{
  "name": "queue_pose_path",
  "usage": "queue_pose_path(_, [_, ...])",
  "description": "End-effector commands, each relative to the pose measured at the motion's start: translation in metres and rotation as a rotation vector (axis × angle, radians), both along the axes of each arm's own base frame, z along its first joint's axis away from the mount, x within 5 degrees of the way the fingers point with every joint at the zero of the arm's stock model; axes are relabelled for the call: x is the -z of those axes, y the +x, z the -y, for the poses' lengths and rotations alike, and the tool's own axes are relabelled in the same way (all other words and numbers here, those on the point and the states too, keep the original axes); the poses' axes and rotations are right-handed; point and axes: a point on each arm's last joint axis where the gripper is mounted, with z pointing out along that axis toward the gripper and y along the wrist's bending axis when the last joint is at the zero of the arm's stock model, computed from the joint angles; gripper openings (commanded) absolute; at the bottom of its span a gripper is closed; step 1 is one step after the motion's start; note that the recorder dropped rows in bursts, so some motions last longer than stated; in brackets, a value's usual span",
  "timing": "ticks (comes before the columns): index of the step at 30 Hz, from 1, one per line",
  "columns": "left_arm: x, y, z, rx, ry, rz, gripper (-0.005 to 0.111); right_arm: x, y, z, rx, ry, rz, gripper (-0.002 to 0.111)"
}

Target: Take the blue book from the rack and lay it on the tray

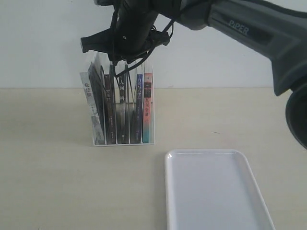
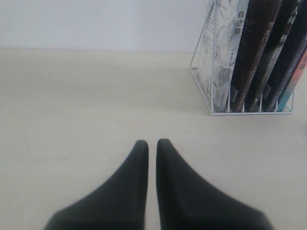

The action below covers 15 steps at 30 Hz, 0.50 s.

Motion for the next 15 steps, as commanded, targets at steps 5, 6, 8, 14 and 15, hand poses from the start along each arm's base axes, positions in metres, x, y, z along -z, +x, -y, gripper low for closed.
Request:
queue_pose_path(5, [0.001, 0.0, 0.0, -0.007, -0.006, 0.004, 0.006, 0.017, 0.005, -0.006, 0.004, -0.003, -0.018, 0.032])
queue_pose_path(6, [0.001, 0.0, 0.0, -0.007, -0.006, 0.004, 0.006, 0.018, 0.005, -0.007, 0.004, -0.004, -0.019, 0.032])
queue_pose_path(8, [0.001, 0.0, 0.0, -0.007, -0.006, 0.004, 0.006, 0.018, 0.005, -0.007, 0.005, -0.003, -0.02, 0.032])
queue_pose_path(14, [0.001, 0.0, 0.0, -0.007, -0.006, 0.004, 0.006, 0.019, 0.005, -0.006, 0.022, 0.006, -0.031, 0.032])
queue_pose_path(15, [0.001, 0.0, 0.0, -0.007, -0.006, 0.004, 0.006, 0.019, 0.005, -0.006, 0.023, 0.007, -0.033, 0.03])
